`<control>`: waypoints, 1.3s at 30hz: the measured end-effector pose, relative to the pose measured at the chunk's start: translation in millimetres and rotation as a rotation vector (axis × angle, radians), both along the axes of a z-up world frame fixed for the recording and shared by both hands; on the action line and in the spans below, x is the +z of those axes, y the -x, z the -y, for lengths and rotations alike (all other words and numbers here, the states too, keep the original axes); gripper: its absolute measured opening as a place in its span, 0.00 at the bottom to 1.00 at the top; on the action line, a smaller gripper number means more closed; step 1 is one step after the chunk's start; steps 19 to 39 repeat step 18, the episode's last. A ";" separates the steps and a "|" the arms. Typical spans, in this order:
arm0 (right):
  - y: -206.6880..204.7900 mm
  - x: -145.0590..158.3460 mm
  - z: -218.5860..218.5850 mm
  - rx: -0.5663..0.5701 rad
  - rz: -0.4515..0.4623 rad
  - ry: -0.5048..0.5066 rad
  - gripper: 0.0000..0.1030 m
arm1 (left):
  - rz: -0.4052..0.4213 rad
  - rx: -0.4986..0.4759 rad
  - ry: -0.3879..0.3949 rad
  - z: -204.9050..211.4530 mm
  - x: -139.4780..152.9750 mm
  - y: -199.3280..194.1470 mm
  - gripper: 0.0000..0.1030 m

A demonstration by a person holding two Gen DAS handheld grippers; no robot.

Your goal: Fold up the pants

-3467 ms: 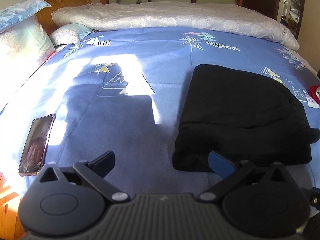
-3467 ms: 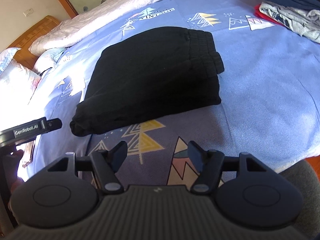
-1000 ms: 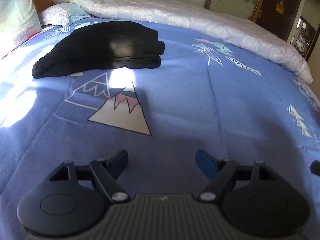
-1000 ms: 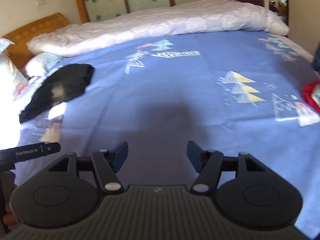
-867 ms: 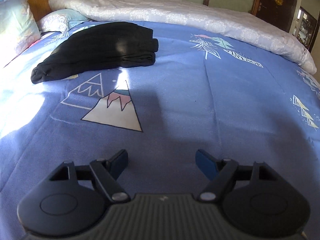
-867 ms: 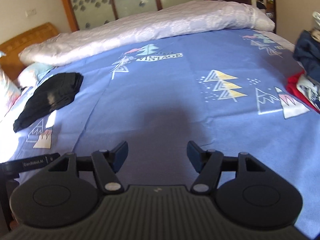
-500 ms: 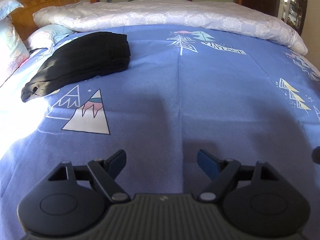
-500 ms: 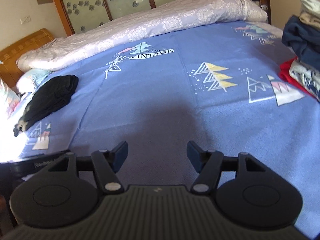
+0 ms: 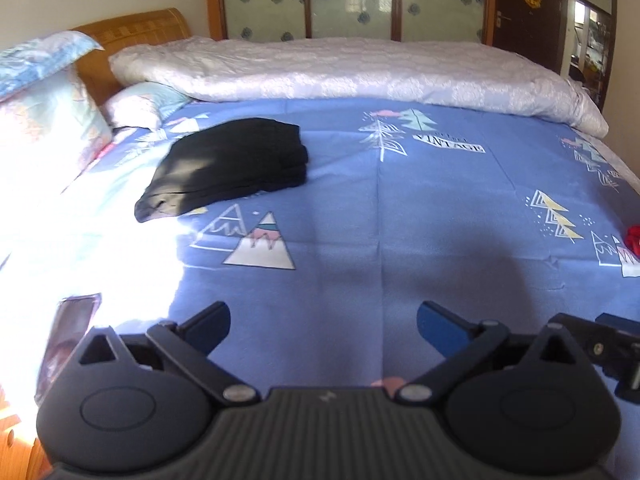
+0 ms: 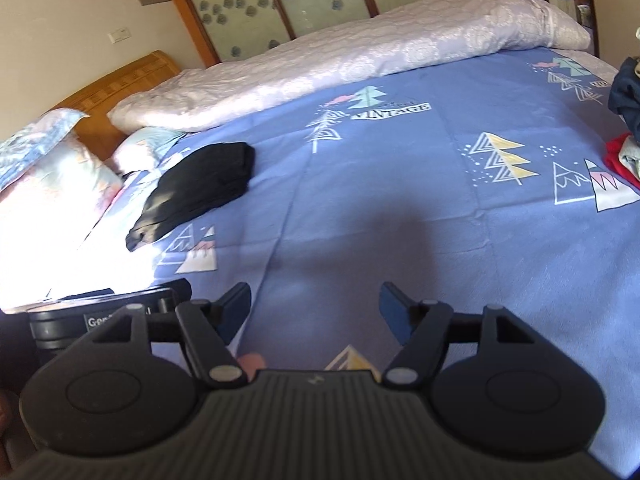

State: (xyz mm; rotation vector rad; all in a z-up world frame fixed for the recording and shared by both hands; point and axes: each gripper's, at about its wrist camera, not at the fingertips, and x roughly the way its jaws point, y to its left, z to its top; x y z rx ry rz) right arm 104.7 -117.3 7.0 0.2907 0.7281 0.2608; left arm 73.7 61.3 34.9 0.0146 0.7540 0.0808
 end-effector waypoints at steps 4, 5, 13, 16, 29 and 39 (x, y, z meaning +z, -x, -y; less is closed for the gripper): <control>15.6 9.0 -11.4 0.046 0.013 0.007 0.71 | -0.004 0.057 -0.026 -5.5 8.7 23.8 1.00; 18.8 11.2 -13.6 0.057 0.016 0.007 0.71 | 0.000 0.072 -0.038 -5.9 9.9 28.4 1.00; 35.6 25.8 -21.9 0.092 0.054 0.002 0.72 | -0.050 0.088 -0.073 -9.1 12.2 51.5 1.00; 38.9 26.8 -26.2 0.095 0.053 -0.001 0.72 | -0.066 0.100 -0.047 -15.0 12.4 58.4 1.00; 41.5 27.6 -29.6 0.102 0.052 0.000 0.72 | -0.066 0.115 -0.041 -18.5 13.2 62.4 1.00; 41.5 27.6 -29.6 0.102 0.052 0.000 0.72 | -0.066 0.115 -0.041 -18.5 13.2 62.4 1.00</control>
